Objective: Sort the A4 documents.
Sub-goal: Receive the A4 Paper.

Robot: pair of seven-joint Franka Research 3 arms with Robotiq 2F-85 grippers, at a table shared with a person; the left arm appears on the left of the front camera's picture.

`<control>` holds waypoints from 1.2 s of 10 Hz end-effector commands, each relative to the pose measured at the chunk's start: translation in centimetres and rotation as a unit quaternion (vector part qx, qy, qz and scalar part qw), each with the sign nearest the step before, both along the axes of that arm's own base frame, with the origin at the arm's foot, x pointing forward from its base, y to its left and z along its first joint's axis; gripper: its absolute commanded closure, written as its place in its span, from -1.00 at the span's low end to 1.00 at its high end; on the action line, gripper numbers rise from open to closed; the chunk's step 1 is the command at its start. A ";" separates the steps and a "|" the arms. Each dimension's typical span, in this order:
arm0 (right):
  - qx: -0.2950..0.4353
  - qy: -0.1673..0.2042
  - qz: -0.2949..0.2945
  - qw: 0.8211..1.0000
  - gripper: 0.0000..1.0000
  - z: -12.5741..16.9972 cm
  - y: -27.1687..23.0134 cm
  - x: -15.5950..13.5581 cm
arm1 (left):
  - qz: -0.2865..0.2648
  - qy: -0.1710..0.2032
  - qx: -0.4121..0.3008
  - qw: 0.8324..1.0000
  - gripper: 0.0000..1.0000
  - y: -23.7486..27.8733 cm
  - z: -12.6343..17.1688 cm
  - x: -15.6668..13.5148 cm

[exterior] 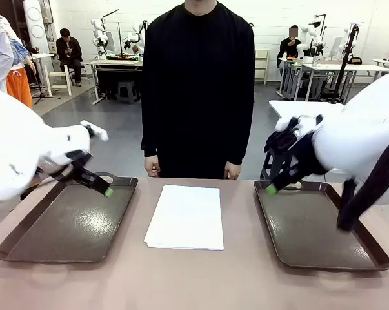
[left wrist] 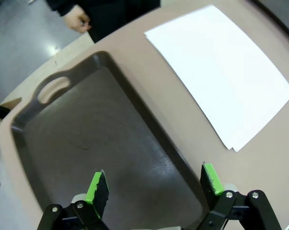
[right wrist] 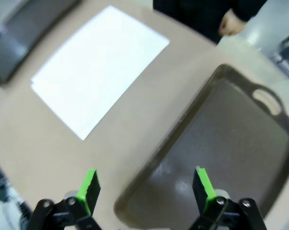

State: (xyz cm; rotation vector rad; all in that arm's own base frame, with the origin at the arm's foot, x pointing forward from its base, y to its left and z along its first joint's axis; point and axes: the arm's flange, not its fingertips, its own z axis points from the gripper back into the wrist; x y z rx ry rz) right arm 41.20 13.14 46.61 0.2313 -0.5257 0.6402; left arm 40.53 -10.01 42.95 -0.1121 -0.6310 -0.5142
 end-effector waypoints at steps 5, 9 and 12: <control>0.087 0.089 0.067 0.990 -1.00 6.6 -7.1 4.3 | -0.067 -0.014 -0.109 0.992 -1.00 8.2 3.2 -7.4; 0.242 0.022 0.045 0.969 -1.00 6.1 -10.5 4.2 | -0.078 0.008 -0.090 0.993 -1.00 6.9 3.7 -5.7; 0.257 -0.049 0.052 0.964 -1.00 5.9 -12.8 3.2 | -0.094 0.032 -0.070 0.993 -1.00 5.6 3.5 -3.8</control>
